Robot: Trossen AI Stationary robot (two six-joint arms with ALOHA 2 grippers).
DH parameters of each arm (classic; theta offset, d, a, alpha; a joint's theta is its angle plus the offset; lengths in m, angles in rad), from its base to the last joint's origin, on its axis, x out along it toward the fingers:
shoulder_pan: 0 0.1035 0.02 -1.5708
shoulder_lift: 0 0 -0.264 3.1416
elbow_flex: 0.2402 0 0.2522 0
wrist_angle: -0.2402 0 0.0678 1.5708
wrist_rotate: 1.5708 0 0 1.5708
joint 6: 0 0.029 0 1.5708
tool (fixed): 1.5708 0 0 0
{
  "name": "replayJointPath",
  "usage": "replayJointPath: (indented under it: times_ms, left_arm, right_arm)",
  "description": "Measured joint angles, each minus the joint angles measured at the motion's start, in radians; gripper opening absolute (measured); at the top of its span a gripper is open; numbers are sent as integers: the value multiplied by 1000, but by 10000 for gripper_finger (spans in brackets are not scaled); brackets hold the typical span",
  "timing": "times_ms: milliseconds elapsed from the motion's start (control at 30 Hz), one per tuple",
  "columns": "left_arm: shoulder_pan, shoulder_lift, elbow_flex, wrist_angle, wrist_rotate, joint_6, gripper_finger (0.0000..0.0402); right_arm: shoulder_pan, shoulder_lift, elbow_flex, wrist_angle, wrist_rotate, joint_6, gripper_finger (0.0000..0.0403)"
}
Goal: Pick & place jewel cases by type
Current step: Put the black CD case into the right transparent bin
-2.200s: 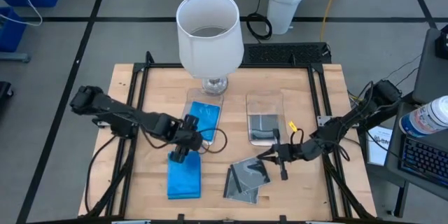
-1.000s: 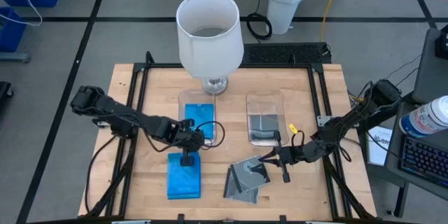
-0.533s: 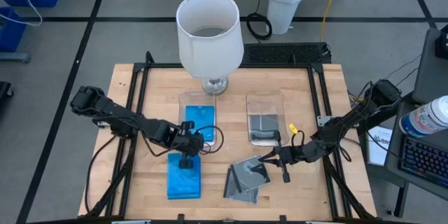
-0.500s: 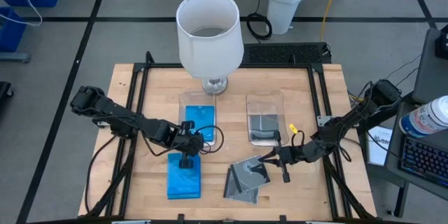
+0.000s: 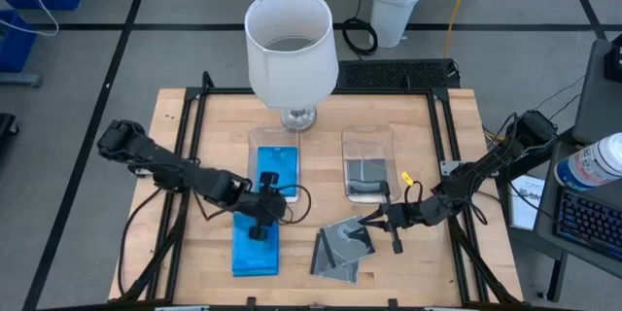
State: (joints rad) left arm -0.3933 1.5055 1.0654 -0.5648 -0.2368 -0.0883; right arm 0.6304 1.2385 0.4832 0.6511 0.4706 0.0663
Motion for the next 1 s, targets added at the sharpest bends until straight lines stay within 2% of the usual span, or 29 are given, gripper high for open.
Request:
replayJointPath:
  times_ms: [100,200,367,567,633,767,833,967,1000]
  left_arm:
    - [-44,0,47,21,-5,52,192]
    - [-96,0,71,121,-19,65,188]
    - [-164,40,72,325,-11,90,135]
    - [-178,224,76,577,-53,141,17]
    - [-165,304,112,608,-53,148,10]
    - [-138,431,216,589,-78,174,22]
    - [-124,481,259,570,-86,185,19]
    - [-100,551,305,558,-89,222,5]
    - [-94,561,307,561,-86,221,6]
  right_arm:
    - [0,0,0,-7,0,12,0]
    - [0,0,0,-8,0,12,0]
    - [0,0,0,-8,1,1,0]
    - [2,-3,1,6,28,-30,0]
    - [4,-3,1,-6,27,-28,0]
    - [27,-3,1,-17,23,-11,0]
    - [42,-3,1,-20,-21,-10,0]
    - [70,-3,1,-11,-203,-44,0]
    - [77,-4,1,-10,-215,-40,0]
